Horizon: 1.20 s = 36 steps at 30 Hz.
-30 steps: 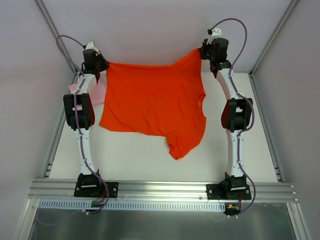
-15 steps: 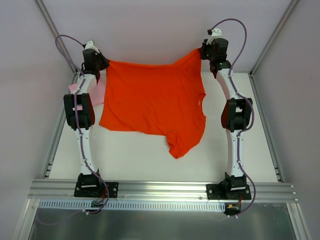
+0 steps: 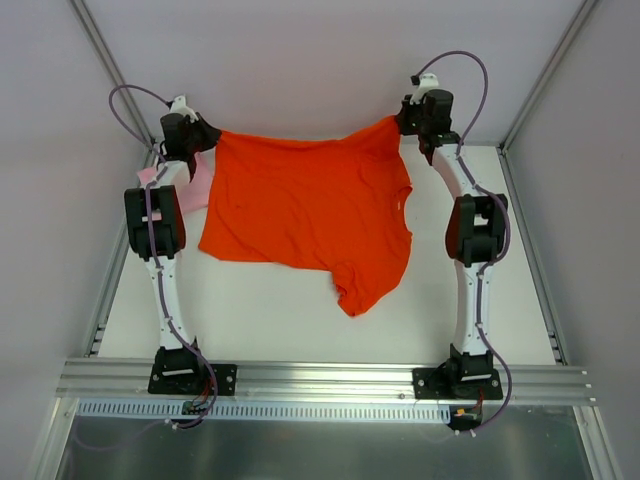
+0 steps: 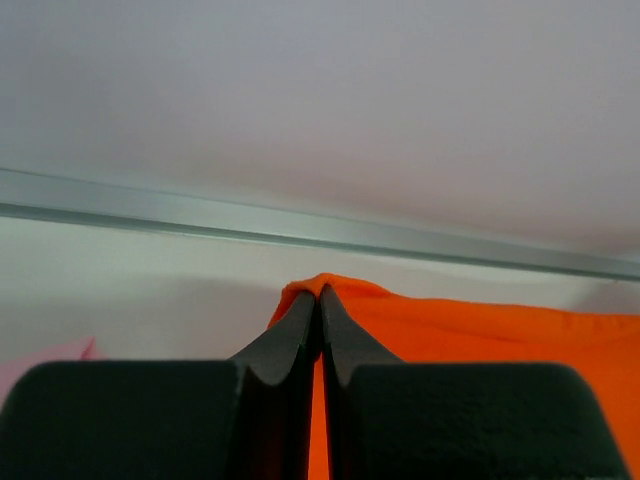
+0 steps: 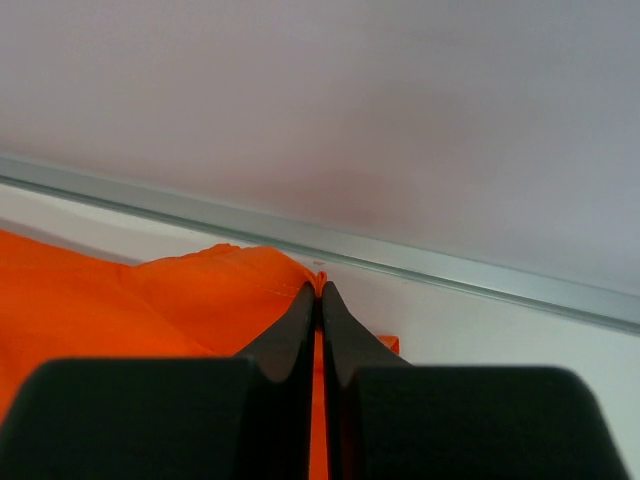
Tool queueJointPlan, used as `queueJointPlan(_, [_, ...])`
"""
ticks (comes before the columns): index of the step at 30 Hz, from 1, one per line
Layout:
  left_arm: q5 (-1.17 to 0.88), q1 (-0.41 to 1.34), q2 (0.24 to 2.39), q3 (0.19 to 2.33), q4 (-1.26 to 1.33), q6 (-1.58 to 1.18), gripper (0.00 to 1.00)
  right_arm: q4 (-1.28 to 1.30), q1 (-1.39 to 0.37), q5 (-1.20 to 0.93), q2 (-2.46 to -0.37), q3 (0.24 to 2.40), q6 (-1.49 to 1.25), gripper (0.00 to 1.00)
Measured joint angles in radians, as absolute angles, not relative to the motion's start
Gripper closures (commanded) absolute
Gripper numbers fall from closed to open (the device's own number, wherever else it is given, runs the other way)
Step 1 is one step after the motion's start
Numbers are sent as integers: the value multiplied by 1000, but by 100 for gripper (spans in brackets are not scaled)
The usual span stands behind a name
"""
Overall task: Fold and stack the t-shirts
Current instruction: Fold the flattened tshirt in 1/3 of the way
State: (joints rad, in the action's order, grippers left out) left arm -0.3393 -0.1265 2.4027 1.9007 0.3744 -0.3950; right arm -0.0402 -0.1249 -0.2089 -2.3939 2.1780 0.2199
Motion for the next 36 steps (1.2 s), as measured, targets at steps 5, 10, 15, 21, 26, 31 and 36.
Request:
queueJointPlan(5, [-393, -135, 2397, 1800, 444, -353, 100, -43, -123, -224, -2335, 2115, 216, 99])
queueJointPlan(10, [-446, -150, 2382, 1707, 506, -343, 100, -48, -123, -233, -2243, 2019, 207, 99])
queueJointPlan(15, [-472, -165, 2336, 1649, 539, -320, 100, -58, -123, -248, -2147, 1899, 194, 99])
queueJointPlan(21, [-508, -172, 2267, 1609, 599, -294, 100, -71, -123, -254, -2077, 1769, 174, 99])
queueJointPlan(26, [-569, -184, 2219, 1511, 710, -291, 100, -72, -123, -255, -2029, 1665, 163, 99])
queueJointPlan(31, [-627, -219, 2216, 1404, 838, -332, 100, -73, -123, -255, -1978, 1589, 160, 99])
queueJointPlan(36, [-704, -265, 2216, 1385, 921, -397, 100, -76, -123, -254, -1923, 1525, 160, 99])
